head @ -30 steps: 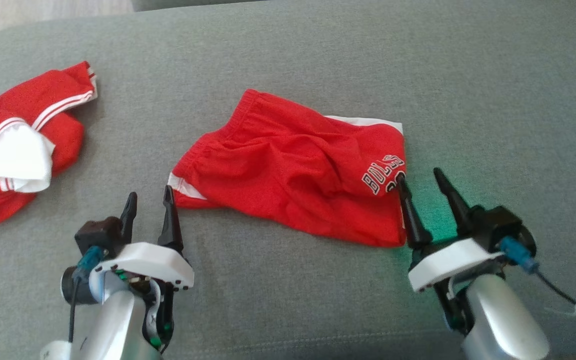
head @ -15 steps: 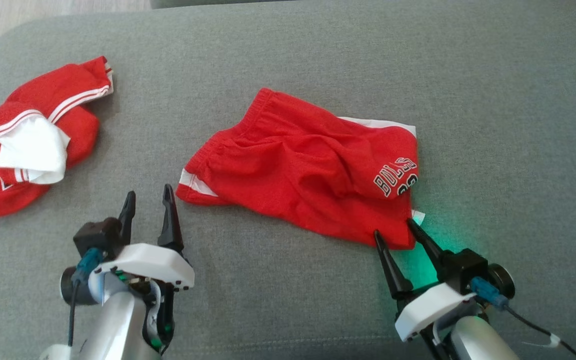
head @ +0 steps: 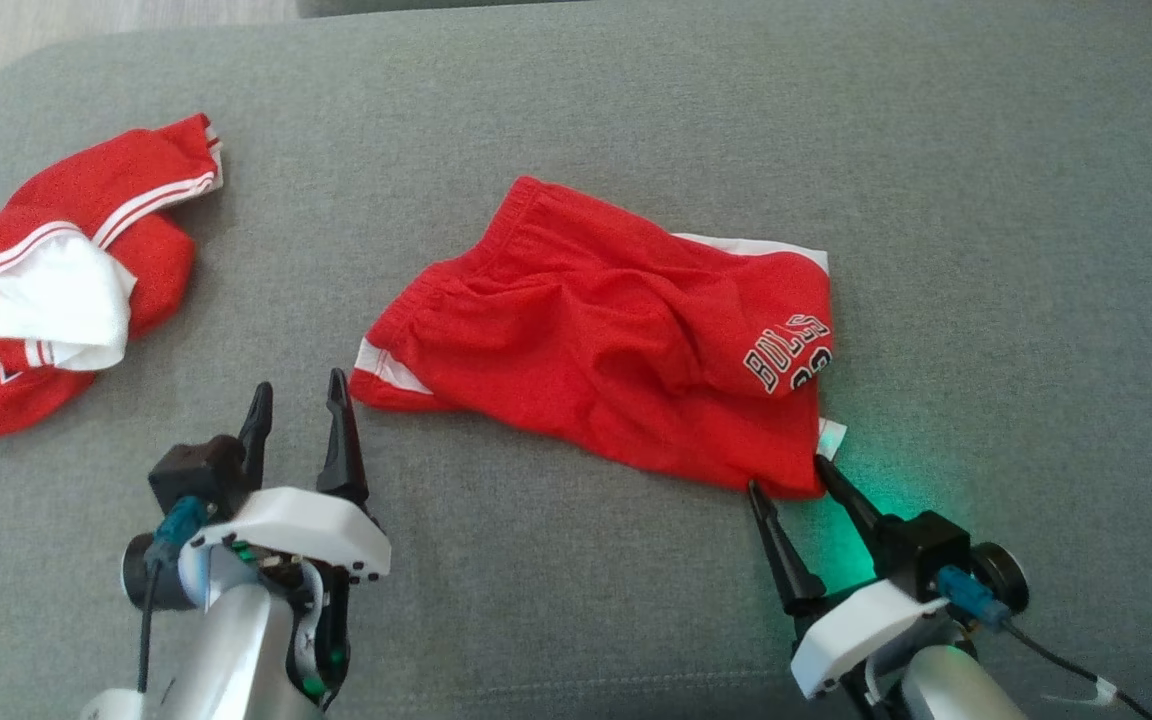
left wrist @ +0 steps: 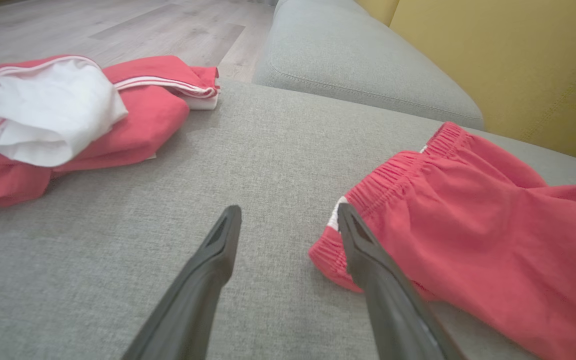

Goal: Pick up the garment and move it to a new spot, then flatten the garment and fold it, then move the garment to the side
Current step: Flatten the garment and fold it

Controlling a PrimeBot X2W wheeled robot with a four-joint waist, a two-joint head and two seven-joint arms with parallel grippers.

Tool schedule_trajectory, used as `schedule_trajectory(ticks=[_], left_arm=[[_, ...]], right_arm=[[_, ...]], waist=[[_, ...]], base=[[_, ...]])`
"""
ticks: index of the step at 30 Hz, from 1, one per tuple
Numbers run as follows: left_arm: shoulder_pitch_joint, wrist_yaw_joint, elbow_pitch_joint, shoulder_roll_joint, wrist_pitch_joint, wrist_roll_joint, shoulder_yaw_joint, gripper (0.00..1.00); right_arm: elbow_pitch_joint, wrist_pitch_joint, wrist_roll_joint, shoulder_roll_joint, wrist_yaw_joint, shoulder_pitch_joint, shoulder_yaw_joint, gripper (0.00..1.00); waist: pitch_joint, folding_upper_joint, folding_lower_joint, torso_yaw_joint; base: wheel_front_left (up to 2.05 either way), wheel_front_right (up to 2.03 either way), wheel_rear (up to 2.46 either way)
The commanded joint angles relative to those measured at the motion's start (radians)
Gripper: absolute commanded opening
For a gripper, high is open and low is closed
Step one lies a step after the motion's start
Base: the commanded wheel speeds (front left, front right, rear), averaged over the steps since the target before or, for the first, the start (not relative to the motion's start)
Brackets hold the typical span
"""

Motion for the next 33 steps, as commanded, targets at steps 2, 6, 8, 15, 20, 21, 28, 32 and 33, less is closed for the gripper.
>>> schedule_trajectory(ticks=[2,6,8,15,20,21,28,32,33], left_arm=[[-0.003,0.001,-0.027,0.016,-0.005,0.005,0.024,1.00],[-0.007,0.002,-0.027,0.016,-0.005,-0.002,0.018,1.00],[-0.008,0.002,-0.029,0.016,-0.005,-0.002,0.019,1.00],[0.000,0.000,-0.033,0.016,-0.005,0.007,0.035,1.00],[0.012,-0.003,-0.027,0.016,-0.005,0.009,0.034,1.00],[0.013,-0.004,-0.026,0.016,-0.005,0.008,0.032,1.00],[0.014,-0.002,-0.025,0.016,-0.005,0.004,0.018,1.00],[0.009,-0.002,-0.026,0.016,-0.005,0.001,0.006,1.00],[0.006,-0.003,-0.026,0.016,-0.005,0.000,0.001,1.00]], right_arm=[[-0.016,-0.005,-0.006,-0.006,-0.001,0.012,0.033,1.00],[-0.009,-0.005,-0.002,-0.006,-0.001,0.006,0.044,0.71],[-0.011,-0.005,0.002,-0.006,-0.001,0.002,0.051,0.35],[-0.067,-0.005,0.036,-0.009,-0.001,-0.030,0.095,0.00],[-0.148,-0.005,0.083,-0.026,-0.001,-0.064,0.137,0.00],[-0.170,-0.005,0.096,-0.032,-0.001,-0.073,0.148,0.00],[-0.295,-0.005,0.195,-0.053,-0.001,-0.122,0.176,0.00],[-0.282,-0.005,0.214,-0.075,-0.001,-0.186,0.160,0.00],[-0.267,-0.005,0.223,-0.074,-0.001,-0.205,0.149,0.00]], waist=[[-0.003,-0.0001,0.0000,-0.002],[-0.002,-0.0001,0.0000,0.001],[-0.001,-0.0001,0.0000,0.002],[0.004,-0.0001,0.0000,-0.006],[-0.003,-0.0001,0.0000,-0.018],[-0.004,-0.0001,0.0000,-0.020],[-0.010,-0.0001,0.0000,-0.026],[-0.004,-0.0001,0.0000,-0.021],[0.001,-0.0001,0.0000,-0.016]], base=[[0.00,0.00,0.00],[0.00,0.00,0.00],[0.00,0.00,0.00],[0.00,0.00,0.00],[0.00,0.00,0.00],[0.00,0.00,0.00],[0.00,0.00,0.00],[0.00,0.00,0.00],[0.00,0.00,0.00]])
